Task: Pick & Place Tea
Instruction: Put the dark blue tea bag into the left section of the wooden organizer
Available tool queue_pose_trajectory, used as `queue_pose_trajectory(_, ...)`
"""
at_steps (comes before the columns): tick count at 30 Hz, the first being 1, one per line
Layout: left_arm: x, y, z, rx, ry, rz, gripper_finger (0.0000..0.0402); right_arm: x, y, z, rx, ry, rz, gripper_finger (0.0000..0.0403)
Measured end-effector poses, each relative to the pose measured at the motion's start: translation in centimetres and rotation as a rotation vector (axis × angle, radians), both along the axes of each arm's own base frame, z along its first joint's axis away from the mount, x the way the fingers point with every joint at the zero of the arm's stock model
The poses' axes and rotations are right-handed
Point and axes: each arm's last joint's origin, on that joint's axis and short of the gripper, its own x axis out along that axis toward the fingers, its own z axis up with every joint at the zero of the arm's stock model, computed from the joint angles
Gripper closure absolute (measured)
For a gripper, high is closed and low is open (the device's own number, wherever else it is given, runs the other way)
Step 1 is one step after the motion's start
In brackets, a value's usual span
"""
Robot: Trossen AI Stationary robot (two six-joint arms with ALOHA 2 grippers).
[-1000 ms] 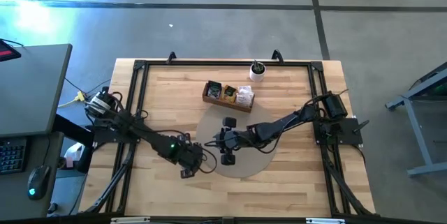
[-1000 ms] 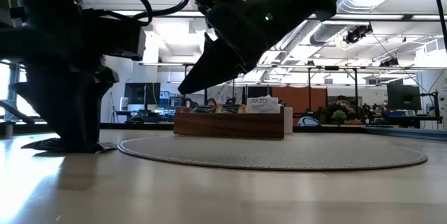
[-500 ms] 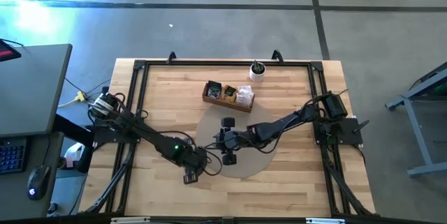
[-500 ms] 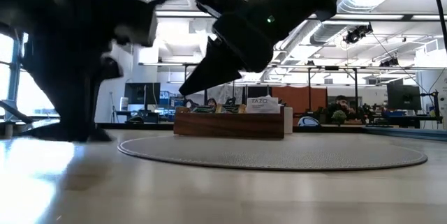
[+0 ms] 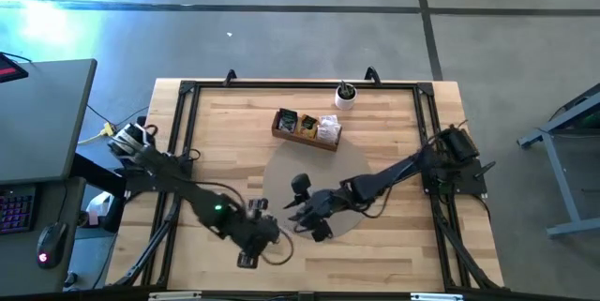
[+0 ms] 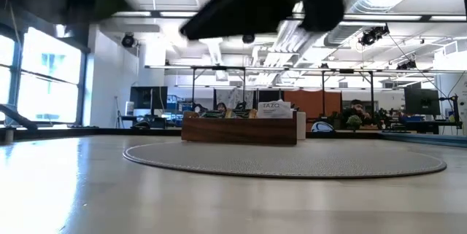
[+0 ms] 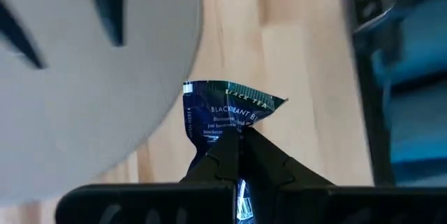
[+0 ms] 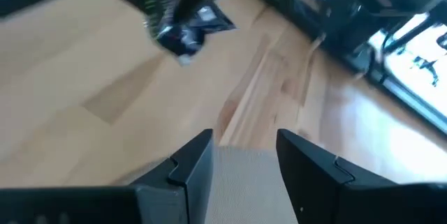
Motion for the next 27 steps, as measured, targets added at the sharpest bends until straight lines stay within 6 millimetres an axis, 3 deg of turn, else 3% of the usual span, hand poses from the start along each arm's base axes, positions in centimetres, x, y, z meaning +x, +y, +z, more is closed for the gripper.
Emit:
queue_pose_trajectory(9,-4.9,1.3,9.1,0.008,-0.35,0.053,0.04,-3.9,0.6,7.8,-0.002,-0.133,0.023,0.0249)
queue_pose_trajectory(13,-6.9,2.1,11.2,0.069,-0.492,0.035,0.04,-5.6,-0.3,8.9,0.058,-0.177,0.088,0.0253)
queue_pose_trajectory(16,-7.1,2.1,10.3,0.033,-0.529,-0.043,0.04,-6.1,-1.4,8.1,0.107,-0.282,0.102,0.0258)
queue_pose_trajectory(21,-5.4,2.5,7.1,-0.061,-0.589,-0.162,0.04,-6.3,-2.8,5.9,0.088,-0.548,0.216,0.026)
queue_pose_trajectory(27,-2.7,5.7,4.9,-0.222,-0.67,-0.235,0.04,-4.7,-2.6,3.9,0.063,-0.588,0.352,0.026)
